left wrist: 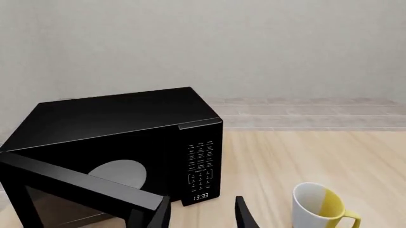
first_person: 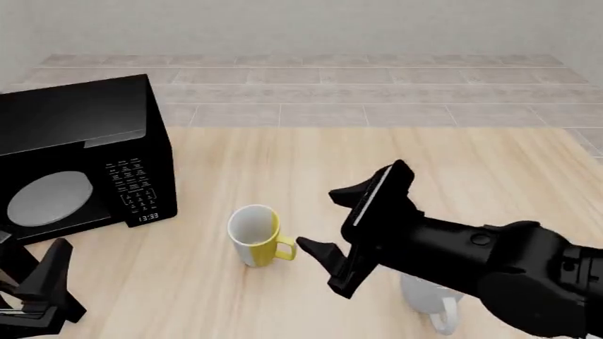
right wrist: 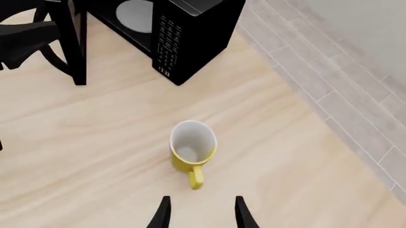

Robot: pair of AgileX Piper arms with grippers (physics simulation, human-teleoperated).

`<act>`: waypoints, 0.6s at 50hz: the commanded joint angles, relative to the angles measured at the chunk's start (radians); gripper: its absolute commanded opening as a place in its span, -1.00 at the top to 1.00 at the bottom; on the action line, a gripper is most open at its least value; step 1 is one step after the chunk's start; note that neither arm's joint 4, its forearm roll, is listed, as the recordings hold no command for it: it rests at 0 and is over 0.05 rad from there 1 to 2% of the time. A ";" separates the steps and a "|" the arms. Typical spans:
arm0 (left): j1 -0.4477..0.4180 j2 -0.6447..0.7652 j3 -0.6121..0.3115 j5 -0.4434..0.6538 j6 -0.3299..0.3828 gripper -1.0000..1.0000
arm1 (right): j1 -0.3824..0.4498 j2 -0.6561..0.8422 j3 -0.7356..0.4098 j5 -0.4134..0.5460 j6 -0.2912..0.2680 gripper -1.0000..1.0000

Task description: Put the yellow and white mug to the front of the white mug.

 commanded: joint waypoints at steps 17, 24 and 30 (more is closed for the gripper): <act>0.000 0.000 0.000 0.000 0.000 -1.00 | 0.024 0.277 -0.036 -0.117 0.003 -1.00; 0.000 0.000 0.000 0.000 0.000 -1.00 | 0.039 0.334 -0.068 -0.117 -0.009 -1.00; 0.000 0.000 0.000 0.000 0.000 -1.00 | 0.034 0.350 -0.091 -0.104 -0.015 -1.00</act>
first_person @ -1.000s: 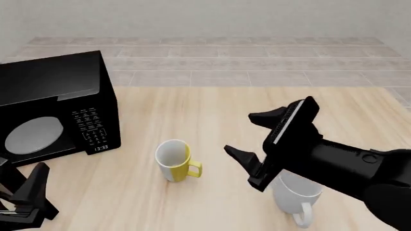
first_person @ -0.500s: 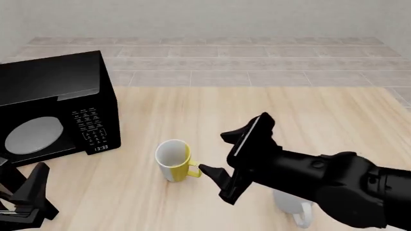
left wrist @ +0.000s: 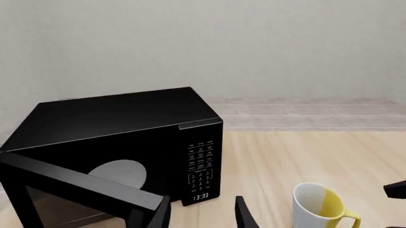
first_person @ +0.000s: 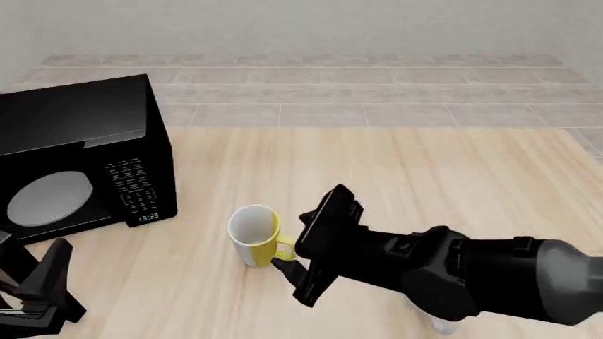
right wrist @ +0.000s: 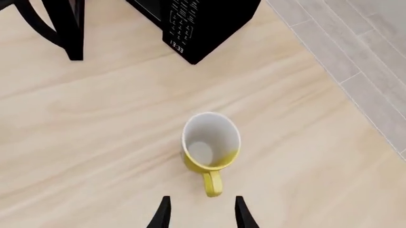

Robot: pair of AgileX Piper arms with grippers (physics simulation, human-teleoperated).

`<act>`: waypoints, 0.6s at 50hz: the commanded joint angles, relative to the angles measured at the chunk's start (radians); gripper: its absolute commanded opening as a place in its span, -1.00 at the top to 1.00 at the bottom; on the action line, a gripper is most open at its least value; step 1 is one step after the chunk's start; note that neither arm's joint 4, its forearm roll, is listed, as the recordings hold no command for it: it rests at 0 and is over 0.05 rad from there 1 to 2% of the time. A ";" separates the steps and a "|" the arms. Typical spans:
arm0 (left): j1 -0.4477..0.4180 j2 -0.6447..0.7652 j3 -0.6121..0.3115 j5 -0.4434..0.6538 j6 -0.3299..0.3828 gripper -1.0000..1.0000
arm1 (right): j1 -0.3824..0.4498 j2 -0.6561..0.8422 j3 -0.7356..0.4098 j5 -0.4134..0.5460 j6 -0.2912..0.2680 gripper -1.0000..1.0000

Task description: Put the yellow and white mug to the front of the white mug.

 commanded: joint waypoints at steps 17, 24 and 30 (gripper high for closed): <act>0.000 0.000 0.000 0.000 0.000 -1.00 | 0.013 0.147 -0.058 -0.023 -0.010 -1.00; 0.000 0.000 0.000 0.000 0.000 -1.00 | 0.002 0.187 -0.068 -0.037 -0.009 -1.00; 0.000 0.000 0.000 0.000 0.000 -1.00 | -0.016 0.223 -0.075 -0.052 -0.012 -1.00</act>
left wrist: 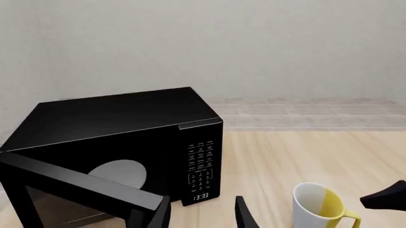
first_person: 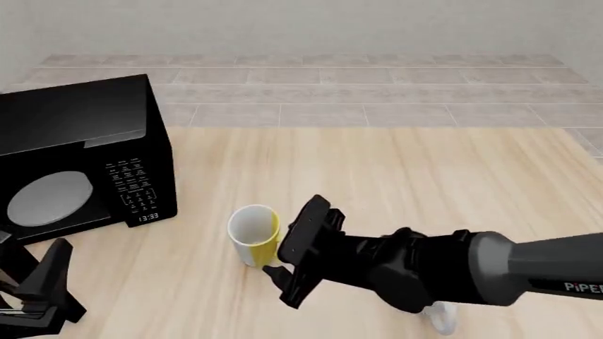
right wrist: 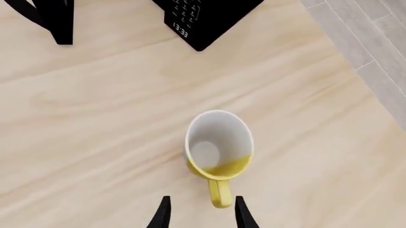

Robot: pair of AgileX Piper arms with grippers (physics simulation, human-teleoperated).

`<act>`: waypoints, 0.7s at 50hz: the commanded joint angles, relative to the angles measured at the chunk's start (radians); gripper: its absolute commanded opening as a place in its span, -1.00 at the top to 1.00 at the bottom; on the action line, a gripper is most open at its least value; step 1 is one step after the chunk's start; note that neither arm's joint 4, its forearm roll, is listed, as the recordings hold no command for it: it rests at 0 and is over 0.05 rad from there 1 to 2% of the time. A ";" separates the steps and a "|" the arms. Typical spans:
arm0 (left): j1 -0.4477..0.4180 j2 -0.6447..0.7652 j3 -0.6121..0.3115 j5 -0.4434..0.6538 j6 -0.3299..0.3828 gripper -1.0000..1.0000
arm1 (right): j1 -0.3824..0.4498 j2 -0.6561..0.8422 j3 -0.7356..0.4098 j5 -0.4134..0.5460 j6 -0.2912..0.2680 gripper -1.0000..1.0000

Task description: Put the yellow and white mug to the front of the white mug.

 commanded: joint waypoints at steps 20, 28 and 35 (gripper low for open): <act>0.000 0.000 0.000 0.000 0.000 -1.00 | -0.066 0.144 -0.026 -0.059 0.000 -1.00; 0.000 0.000 0.000 0.000 0.000 -1.00 | -0.078 0.180 -0.026 -0.081 -0.001 -1.00; 0.000 0.000 0.000 0.000 0.000 -1.00 | -0.080 0.207 -0.029 -0.097 0.005 -1.00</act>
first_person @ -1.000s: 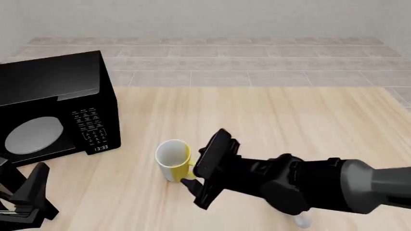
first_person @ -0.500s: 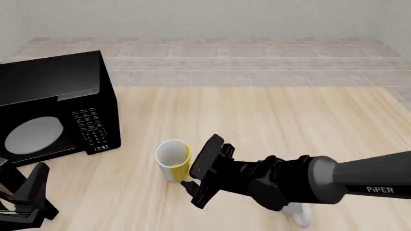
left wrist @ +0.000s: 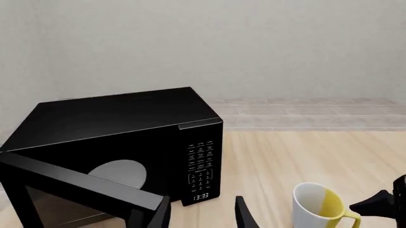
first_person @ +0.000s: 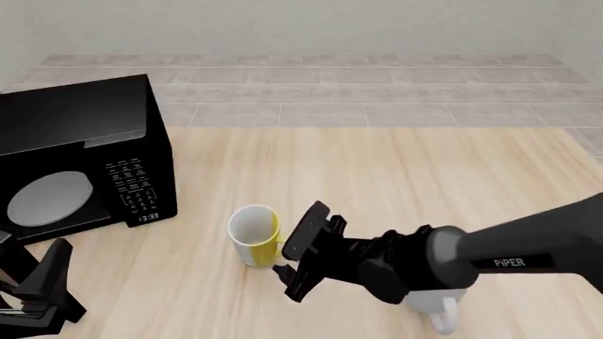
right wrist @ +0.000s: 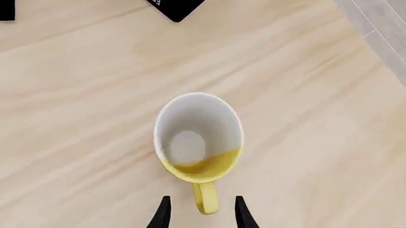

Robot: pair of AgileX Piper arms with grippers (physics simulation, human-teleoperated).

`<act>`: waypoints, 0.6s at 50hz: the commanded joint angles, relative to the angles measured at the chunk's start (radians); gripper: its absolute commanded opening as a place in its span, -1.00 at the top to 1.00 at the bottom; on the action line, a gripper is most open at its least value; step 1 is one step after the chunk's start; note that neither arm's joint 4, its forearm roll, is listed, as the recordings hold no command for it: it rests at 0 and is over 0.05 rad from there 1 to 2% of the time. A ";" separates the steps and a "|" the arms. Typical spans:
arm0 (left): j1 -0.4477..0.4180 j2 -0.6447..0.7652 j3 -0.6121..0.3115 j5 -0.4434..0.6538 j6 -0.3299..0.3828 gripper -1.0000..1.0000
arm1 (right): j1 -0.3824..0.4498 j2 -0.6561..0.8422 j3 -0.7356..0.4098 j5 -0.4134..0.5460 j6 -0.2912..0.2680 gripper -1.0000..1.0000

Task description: Put the yellow and white mug to the front of the white mug.

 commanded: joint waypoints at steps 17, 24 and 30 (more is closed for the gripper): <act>0.000 0.000 0.000 0.000 0.000 -1.00 | -0.006 0.029 0.006 -0.022 -0.009 1.00; 0.000 0.000 0.000 0.000 0.000 -1.00 | 0.000 -0.031 0.016 -0.001 -0.012 1.00; 0.000 0.000 0.000 0.000 0.000 -1.00 | -0.004 -0.089 0.018 0.026 -0.024 1.00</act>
